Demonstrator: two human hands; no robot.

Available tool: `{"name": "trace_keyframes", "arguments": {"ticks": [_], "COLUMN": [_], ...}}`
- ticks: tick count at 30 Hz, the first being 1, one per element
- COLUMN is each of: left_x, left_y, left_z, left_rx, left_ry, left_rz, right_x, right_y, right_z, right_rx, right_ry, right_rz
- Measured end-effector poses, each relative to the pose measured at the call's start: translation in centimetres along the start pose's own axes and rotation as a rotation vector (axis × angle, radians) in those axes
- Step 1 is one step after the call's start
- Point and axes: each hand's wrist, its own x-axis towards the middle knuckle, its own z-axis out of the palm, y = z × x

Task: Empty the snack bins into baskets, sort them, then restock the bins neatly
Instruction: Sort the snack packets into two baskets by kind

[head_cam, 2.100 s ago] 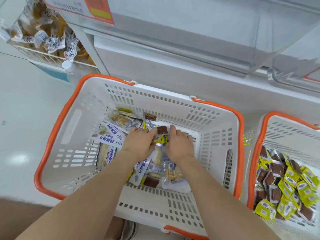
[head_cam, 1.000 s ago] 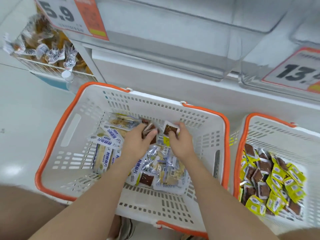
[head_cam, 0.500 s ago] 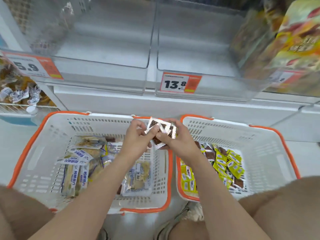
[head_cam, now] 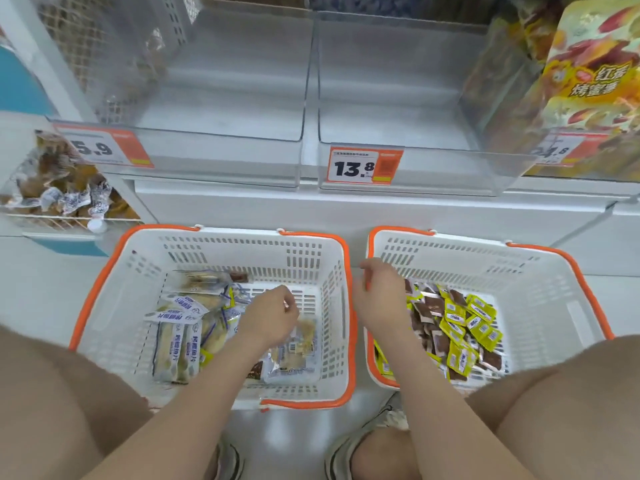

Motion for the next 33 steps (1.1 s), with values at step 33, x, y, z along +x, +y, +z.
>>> {"name": "trace_keyframes", "arguments": {"ticks": [33], "left_x": [0.4], "left_y": [-17.0], "left_z": [-2.7], "left_rx": [0.721], "left_ry": [-0.276], "left_rz": [-0.125], "right_x": [-7.4], "right_y": [-4.0], "right_z": [25.3], "right_rx": [0.171], "right_ry": [-1.038], "right_rz": [0.145]}}
